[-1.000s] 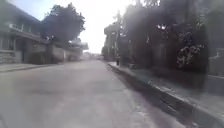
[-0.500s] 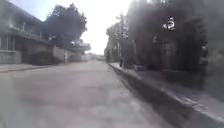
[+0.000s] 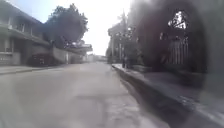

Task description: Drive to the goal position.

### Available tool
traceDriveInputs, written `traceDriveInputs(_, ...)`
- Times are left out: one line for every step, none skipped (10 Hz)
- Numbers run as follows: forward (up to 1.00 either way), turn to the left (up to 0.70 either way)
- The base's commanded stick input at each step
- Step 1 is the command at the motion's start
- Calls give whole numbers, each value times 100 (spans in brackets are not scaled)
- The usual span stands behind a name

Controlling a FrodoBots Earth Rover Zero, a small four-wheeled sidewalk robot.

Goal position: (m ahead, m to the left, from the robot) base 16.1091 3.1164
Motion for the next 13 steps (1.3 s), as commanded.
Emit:
traceDriveInputs(100,0)
traceDriveInputs(100,0)
traceDriveInputs(100,0)
traceDriveInputs(100,0)
traceDriveInputs(100,0)
traceDriveInputs(100,0)
traceDriveInputs(100,0)
traceDriveInputs(100,0)
traceDriveInputs(100,0)
traceDriveInputs(100,0)
traceDriveInputs(100,0)
traceDriveInputs(100,0)
traceDriveInputs(100,0)
